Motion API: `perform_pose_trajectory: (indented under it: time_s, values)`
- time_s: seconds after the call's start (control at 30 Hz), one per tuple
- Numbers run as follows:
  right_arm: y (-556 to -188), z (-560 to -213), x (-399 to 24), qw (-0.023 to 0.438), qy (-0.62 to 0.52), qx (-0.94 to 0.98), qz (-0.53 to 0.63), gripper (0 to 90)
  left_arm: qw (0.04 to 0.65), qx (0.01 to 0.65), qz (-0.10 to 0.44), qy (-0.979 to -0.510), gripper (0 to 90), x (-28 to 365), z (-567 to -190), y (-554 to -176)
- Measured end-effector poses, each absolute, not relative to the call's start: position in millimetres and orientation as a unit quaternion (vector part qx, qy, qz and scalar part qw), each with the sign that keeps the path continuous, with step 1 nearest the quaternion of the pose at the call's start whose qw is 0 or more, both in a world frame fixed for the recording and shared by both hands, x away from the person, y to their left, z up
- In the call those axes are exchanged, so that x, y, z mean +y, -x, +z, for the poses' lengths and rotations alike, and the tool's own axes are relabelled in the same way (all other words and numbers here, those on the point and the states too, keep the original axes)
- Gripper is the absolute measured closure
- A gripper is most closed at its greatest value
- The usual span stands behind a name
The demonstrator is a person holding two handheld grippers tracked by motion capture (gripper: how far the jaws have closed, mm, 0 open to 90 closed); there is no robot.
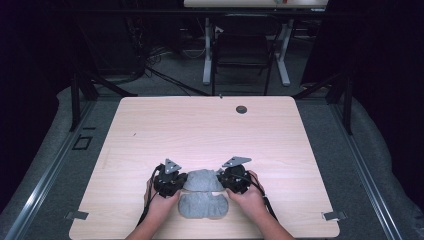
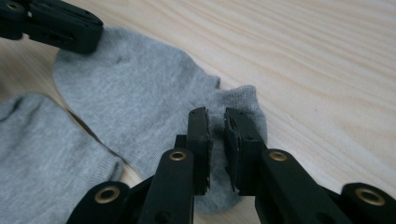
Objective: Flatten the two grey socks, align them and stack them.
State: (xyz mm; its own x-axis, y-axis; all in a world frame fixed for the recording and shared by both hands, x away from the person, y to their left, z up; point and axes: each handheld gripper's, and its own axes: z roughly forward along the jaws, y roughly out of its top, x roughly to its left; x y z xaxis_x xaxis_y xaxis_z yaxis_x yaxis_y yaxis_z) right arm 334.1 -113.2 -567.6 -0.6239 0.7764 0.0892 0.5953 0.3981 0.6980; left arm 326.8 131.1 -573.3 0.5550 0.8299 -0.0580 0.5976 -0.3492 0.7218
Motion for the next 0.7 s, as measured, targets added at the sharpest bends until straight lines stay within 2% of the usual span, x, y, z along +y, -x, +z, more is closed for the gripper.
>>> perform_pose_trajectory:
  time_s: [0.43, 0.63, 0.7]
  values:
    - [-335.1, -576.3, -122.4, 0.126, -0.425, 0.823, 0.355, 85.3, 0.354, 0.451, 0.161, -0.803, 87.6, 137.4, -575.4, -326.7]
    - [-335.0, -576.5, -122.5, 0.127, -0.431, 0.82, 0.355, 85.2, 0.356, 0.45, 0.159, -0.803, 87.2, 139.6, -575.7, -324.9]
    - [-335.1, -577.5, -121.1, 0.124, -0.437, 0.812, 0.366, 81.9, 0.37, 0.445, 0.155, -0.801, 84.9, 138.9, -574.7, -324.4]
